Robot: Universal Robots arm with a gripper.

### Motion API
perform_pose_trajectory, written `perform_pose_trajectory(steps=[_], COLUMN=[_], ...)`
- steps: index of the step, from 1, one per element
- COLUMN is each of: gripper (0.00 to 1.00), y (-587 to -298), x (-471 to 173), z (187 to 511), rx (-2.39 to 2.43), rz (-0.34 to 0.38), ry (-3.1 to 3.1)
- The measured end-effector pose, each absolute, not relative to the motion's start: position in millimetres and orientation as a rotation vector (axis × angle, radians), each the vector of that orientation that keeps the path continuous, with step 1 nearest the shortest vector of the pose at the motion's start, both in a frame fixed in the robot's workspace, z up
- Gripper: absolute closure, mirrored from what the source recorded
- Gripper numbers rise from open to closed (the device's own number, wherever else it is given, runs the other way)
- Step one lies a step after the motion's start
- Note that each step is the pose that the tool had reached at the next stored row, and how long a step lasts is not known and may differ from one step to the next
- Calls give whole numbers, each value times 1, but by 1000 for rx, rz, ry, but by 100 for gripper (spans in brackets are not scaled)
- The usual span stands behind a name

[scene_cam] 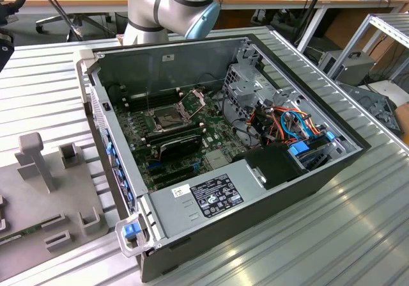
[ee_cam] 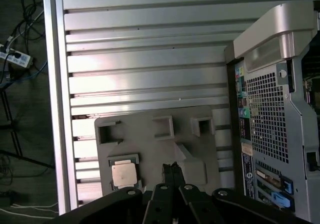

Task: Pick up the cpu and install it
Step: 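Reach for the cpu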

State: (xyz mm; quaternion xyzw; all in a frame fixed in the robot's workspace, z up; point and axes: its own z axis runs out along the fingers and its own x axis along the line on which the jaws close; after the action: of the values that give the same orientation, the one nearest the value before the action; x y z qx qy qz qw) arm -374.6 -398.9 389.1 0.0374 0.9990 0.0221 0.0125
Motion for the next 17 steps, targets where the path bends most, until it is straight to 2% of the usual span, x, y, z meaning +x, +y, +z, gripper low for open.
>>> perform_pose_trajectory(steps=[17], gripper=[89], y=[-399], x=[-387], z=[389], rx=[117], rz=[69], ry=[3114])
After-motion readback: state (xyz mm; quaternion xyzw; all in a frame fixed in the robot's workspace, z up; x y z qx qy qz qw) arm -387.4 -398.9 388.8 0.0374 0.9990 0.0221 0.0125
